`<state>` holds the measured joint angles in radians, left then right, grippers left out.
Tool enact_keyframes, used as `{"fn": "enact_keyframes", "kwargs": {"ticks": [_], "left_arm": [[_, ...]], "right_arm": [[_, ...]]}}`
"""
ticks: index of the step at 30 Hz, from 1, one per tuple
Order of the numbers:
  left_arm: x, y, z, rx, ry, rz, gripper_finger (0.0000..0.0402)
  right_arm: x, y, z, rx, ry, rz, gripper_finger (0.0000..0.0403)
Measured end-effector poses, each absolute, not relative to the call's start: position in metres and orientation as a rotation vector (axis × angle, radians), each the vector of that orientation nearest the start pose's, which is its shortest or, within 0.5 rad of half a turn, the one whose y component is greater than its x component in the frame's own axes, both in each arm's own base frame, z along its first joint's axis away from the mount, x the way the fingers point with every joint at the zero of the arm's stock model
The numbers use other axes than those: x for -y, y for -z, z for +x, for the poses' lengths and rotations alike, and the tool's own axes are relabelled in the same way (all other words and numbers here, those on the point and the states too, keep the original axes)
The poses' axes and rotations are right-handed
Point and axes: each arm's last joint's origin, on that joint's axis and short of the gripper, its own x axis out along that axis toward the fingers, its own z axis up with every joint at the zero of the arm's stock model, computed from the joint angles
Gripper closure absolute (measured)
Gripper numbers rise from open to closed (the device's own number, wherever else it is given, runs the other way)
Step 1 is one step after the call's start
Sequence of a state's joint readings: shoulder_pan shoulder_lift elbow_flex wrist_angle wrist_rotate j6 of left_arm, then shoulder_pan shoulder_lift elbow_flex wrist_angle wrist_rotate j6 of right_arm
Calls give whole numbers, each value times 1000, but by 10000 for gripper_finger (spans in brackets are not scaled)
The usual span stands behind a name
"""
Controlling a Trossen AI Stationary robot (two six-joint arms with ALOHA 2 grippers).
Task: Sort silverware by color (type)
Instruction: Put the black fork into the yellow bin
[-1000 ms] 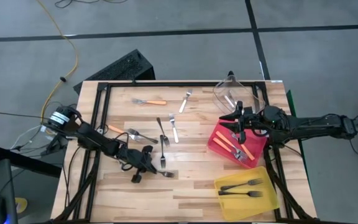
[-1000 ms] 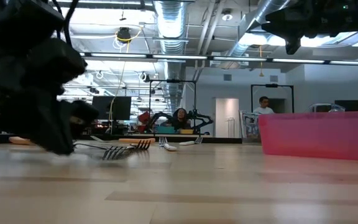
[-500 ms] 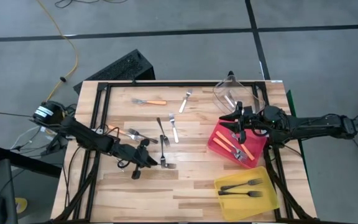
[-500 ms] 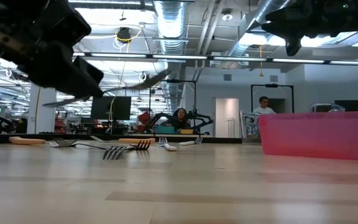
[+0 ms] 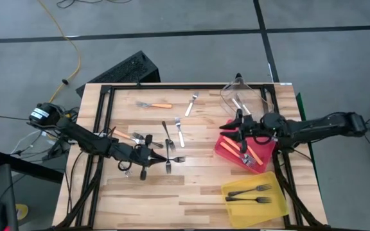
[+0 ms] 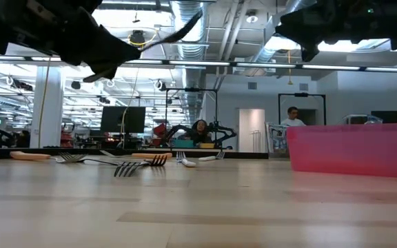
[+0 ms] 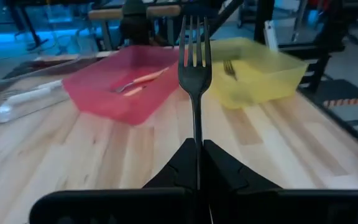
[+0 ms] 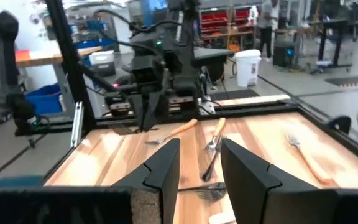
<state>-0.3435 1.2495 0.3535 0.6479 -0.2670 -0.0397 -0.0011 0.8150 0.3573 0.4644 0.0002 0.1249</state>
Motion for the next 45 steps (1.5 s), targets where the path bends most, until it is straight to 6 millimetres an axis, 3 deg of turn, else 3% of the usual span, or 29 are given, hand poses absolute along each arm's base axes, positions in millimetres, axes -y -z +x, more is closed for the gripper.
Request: {"fn": "enact_keyframes", "kwargs": {"ticks": [9,17,26,32,40,45], "left_arm": [[50,-174,225,-309,-38,39,401],[40,-191,232,-151,248,-109,401],[22,-196,234,-139,341,-286,401],[17,-194,234,-163,335,-351,401],[18,-187,233,-253,325,-427,401],[17,-184,232,-291,314,-452,401]], "right_arm": [[-3,-228,205,8,-9,87,231],[-8,-225,218,83,-18,59,153],[-28,-232,243,86,-90,-92,143],[-40,-243,276,-64,-126,-206,143],[-51,-271,312,-387,-142,-336,143],[-60,-273,328,-464,-189,-429,143]]}}
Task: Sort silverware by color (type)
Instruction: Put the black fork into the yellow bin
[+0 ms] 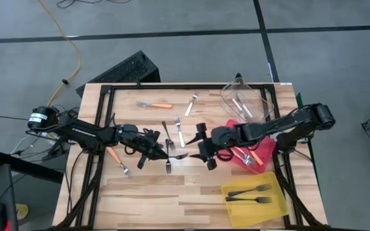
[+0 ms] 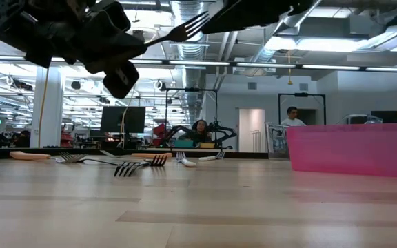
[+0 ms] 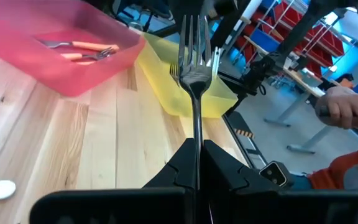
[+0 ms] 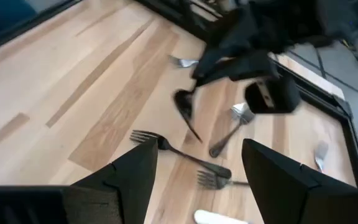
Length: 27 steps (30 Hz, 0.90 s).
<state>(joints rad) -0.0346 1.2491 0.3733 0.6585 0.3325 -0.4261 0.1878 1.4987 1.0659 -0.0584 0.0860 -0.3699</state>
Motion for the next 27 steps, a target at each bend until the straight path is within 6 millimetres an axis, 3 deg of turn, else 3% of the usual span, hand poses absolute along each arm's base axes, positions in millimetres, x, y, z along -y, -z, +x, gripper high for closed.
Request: {"fn": "enact_keyframes", "kwargs": {"ticks": [9,17,27], "left_arm": [[18,-182,231,-319,309,-483,401],[18,-181,231,-326,314,-495,401],[18,-180,231,-333,306,-495,401]], "right_arm": [[-77,-259,351,-498,-259,-549,143],[-77,-258,358,-497,-261,-601,145],[-70,-258,360,-503,-233,-606,207]]}}
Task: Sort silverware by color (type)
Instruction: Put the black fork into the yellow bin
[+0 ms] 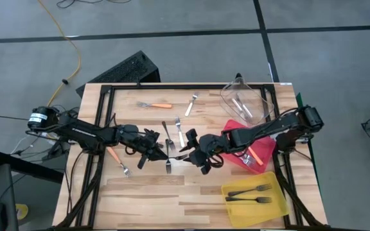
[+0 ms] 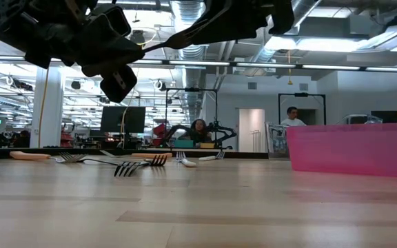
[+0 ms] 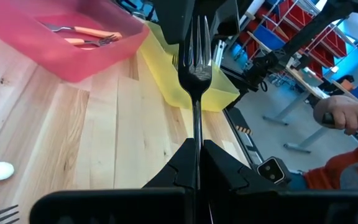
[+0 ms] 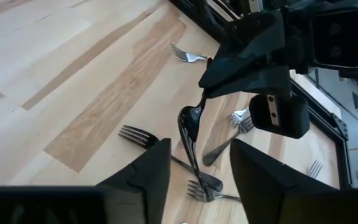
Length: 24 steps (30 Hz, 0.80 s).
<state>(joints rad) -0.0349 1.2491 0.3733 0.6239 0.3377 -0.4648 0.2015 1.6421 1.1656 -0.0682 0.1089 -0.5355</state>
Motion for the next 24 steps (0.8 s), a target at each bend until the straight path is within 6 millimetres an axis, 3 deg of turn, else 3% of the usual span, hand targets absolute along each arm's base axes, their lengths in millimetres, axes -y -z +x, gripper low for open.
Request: {"fn": "enact_keyframes", "kwargs": {"ticks": [12,18,24], "left_arm": [[18,-181,231,-329,304,-497,401],[17,-181,231,-325,299,-496,401],[17,-181,231,-322,292,-492,401]], "right_arm": [[-70,-257,360,-507,-241,-628,309],[-70,-255,358,-521,-264,-635,379],[-73,-255,358,-526,-268,-646,383]]}}
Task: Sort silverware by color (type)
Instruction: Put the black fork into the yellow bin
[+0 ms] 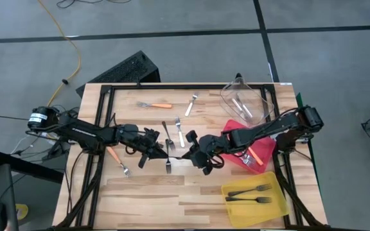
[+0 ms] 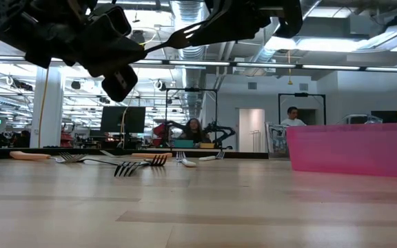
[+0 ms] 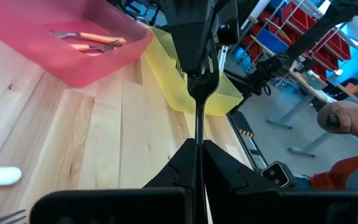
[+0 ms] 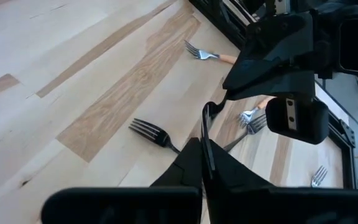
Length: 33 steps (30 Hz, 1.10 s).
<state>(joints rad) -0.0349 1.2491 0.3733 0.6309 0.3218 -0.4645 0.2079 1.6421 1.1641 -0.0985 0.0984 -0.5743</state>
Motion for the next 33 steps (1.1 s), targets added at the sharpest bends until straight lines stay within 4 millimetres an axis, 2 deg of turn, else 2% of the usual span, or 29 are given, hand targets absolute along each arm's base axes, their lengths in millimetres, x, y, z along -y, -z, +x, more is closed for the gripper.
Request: {"fn": "enact_keyframes", "kwargs": {"ticks": [5,11,17,25,33], "left_arm": [[16,-182,232,-301,268,-451,381],[16,-182,232,-285,273,-390,304],[16,-182,232,-282,270,-384,236],[16,-183,232,-273,280,-362,208],[15,-183,232,-275,268,-357,207]], "right_arm": [[-75,-255,357,-531,-259,-627,383],[-73,-254,352,-595,-223,-483,383],[-77,-268,333,-619,-213,-380,383],[-85,-288,285,-726,-155,-208,383],[-108,-299,215,-716,-61,18,383]]}}
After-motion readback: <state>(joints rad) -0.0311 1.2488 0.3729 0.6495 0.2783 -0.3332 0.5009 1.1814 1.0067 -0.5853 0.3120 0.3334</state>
